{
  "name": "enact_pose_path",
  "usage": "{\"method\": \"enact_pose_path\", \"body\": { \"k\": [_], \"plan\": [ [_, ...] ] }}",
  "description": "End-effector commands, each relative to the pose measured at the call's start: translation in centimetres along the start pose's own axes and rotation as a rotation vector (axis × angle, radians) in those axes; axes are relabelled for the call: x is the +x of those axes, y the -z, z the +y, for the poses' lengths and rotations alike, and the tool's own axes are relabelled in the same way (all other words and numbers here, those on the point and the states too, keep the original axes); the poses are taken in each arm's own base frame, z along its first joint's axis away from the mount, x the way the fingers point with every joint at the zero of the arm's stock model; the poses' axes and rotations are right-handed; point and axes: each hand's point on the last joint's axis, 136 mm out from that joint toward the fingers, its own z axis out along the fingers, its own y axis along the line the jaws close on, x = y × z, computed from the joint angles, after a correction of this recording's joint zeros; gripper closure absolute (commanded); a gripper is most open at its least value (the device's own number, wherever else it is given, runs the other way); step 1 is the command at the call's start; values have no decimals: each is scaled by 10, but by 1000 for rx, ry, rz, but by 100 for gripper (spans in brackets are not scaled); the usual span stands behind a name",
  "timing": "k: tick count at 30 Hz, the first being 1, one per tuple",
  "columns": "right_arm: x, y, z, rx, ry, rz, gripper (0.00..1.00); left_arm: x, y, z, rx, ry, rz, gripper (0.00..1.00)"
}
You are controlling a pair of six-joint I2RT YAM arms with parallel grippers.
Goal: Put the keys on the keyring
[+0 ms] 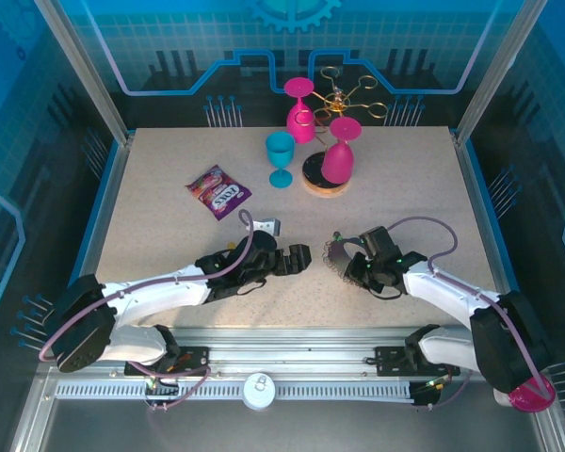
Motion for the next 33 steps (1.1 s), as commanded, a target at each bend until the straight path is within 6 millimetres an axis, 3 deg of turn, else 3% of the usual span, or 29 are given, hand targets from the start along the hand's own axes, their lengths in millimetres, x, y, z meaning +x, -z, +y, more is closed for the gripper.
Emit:
{"method": "enact_pose_path", "body": {
  "k": [1, 14, 20, 28, 33],
  "plan": [
    [8, -6, -2, 2, -6, 24, 84, -2, 6, 1, 2, 23, -23, 1],
    [10, -15, -2, 5, -15, 42, 84, -1, 9, 4, -4, 29, -28, 1],
    [10, -15, -1, 5, -18, 43, 91, -1, 10, 5, -7, 30, -29, 1],
    [-1, 16, 3, 10, 119, -32, 100, -4, 15, 10, -24, 27, -49, 1],
    [-5, 42, 31, -47, 416, -63, 100, -11, 24, 19, -70, -23, -89, 1]
  ]
}}
